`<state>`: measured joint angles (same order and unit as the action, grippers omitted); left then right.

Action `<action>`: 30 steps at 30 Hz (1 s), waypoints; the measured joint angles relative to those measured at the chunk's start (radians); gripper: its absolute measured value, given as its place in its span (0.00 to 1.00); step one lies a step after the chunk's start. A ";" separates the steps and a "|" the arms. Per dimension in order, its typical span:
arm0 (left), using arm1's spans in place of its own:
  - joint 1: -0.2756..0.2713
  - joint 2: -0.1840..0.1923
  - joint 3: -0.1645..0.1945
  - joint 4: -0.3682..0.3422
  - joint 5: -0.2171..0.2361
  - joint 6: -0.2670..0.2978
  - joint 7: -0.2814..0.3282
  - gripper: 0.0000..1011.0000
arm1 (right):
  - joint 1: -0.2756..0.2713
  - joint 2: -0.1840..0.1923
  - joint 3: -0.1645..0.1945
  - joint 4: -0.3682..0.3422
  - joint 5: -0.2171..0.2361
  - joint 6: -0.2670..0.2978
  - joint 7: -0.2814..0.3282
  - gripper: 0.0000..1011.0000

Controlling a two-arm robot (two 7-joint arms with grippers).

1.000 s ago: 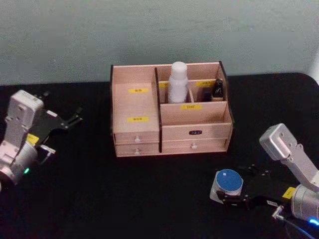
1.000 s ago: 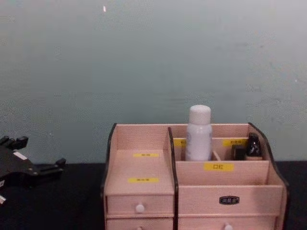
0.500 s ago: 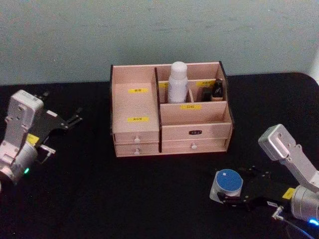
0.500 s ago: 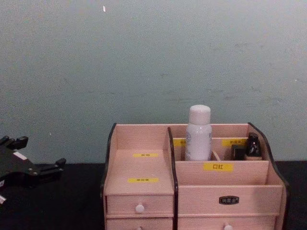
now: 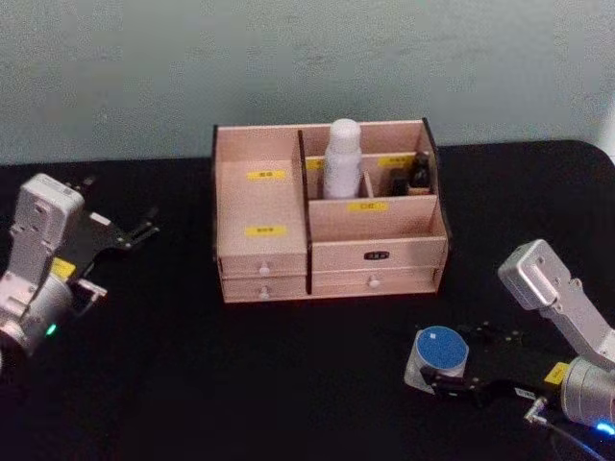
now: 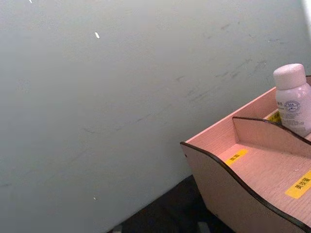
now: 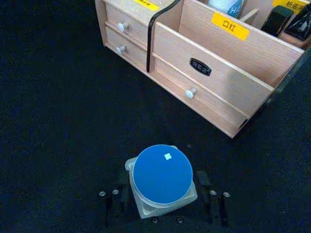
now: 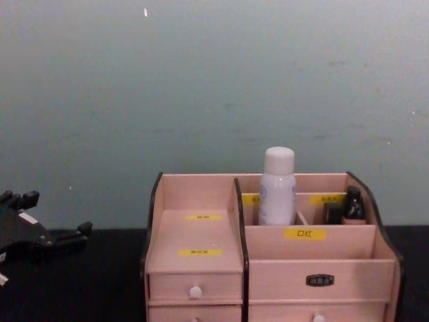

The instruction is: Pick up the facial cleanser and watermelon frost from the table and place them into the tiered storage box.

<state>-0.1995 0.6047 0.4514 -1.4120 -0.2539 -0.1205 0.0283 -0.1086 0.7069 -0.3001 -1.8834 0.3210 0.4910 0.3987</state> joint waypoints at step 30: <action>0.000 0.000 0.000 0.000 0.000 0.000 0.000 0.99 | 0.000 0.000 0.000 0.000 0.001 -0.001 0.000 0.71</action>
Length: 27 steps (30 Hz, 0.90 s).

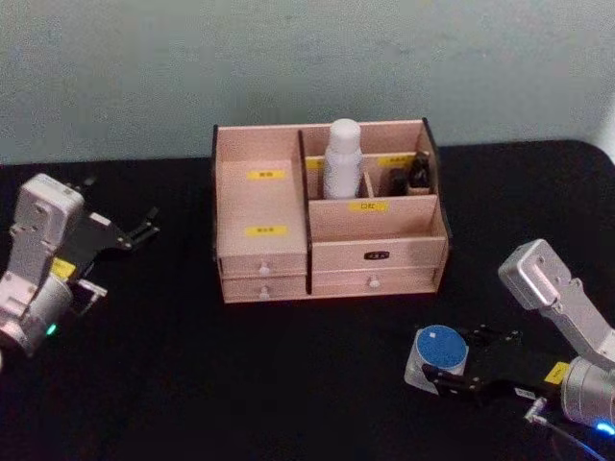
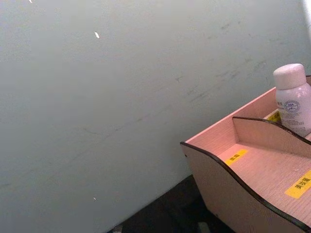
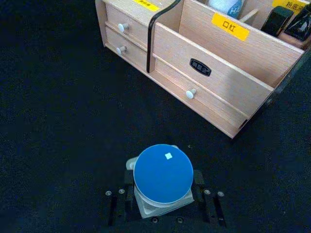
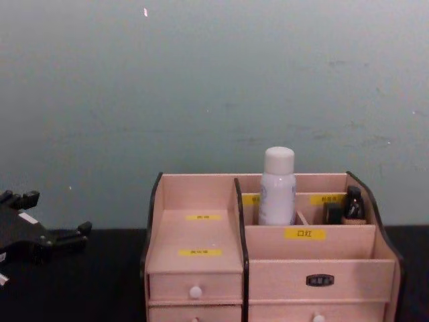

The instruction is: Pick up the facial cleanser and watermelon frost from the table and place them into the tiered storage box.

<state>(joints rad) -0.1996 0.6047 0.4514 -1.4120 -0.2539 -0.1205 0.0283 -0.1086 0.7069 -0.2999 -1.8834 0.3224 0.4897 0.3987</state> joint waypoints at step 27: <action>0.000 0.000 0.000 0.000 0.000 0.000 0.000 0.99 | 0.185 -0.024 -0.033 -0.024 0.028 -0.027 0.051 0.71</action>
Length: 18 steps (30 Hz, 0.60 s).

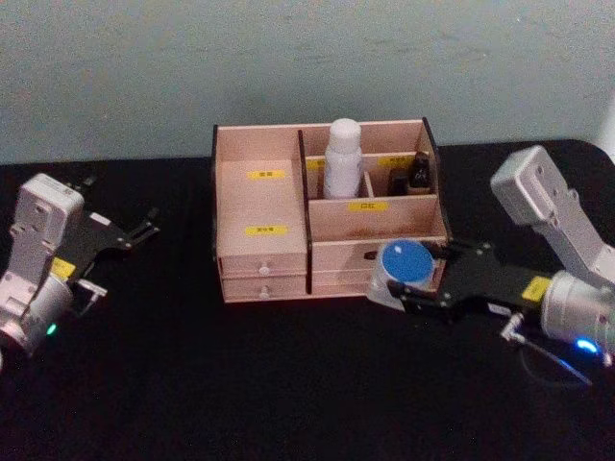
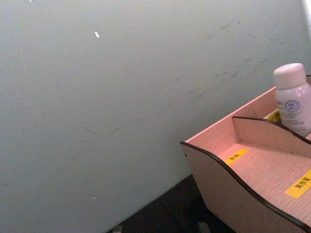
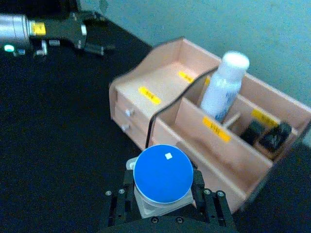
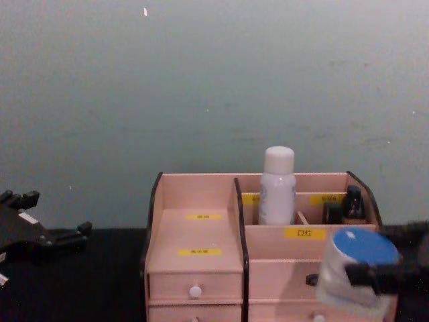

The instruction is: Pick up the facial cleanser and watermelon frost from the table and place them into the tiered storage box.

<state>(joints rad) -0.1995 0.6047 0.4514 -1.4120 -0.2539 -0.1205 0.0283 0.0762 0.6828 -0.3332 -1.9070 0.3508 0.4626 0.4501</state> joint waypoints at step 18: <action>0.000 0.000 0.000 0.000 0.000 0.000 0.000 0.99 | 0.296 -0.141 -0.149 0.188 -0.027 0.003 0.044 0.71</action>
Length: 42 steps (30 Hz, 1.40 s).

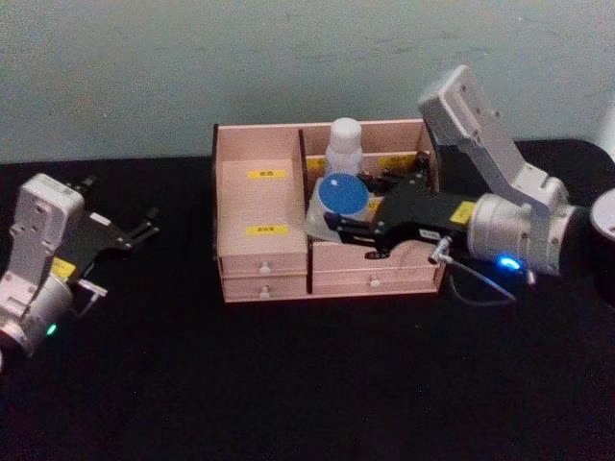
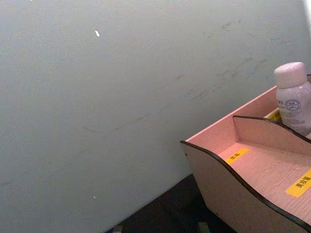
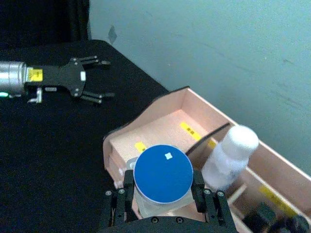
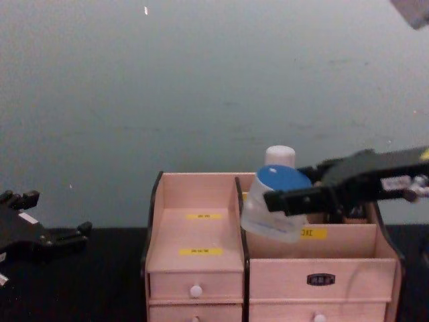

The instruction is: Pick up the facial cleanser and watermelon frost from the table and place them into the tiered storage box.

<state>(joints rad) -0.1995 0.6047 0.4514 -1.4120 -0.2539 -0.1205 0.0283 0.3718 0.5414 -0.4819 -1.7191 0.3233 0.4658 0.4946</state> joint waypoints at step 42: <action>0.000 0.000 0.000 0.000 0.000 0.000 0.000 0.99 | 0.299 -0.314 -0.151 0.522 -0.050 -0.065 -0.010 0.71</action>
<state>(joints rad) -0.1995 0.6047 0.4514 -1.4120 -0.2539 -0.1205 0.0283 0.6706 0.2273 -0.6329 -1.1971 0.2738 0.4003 0.4841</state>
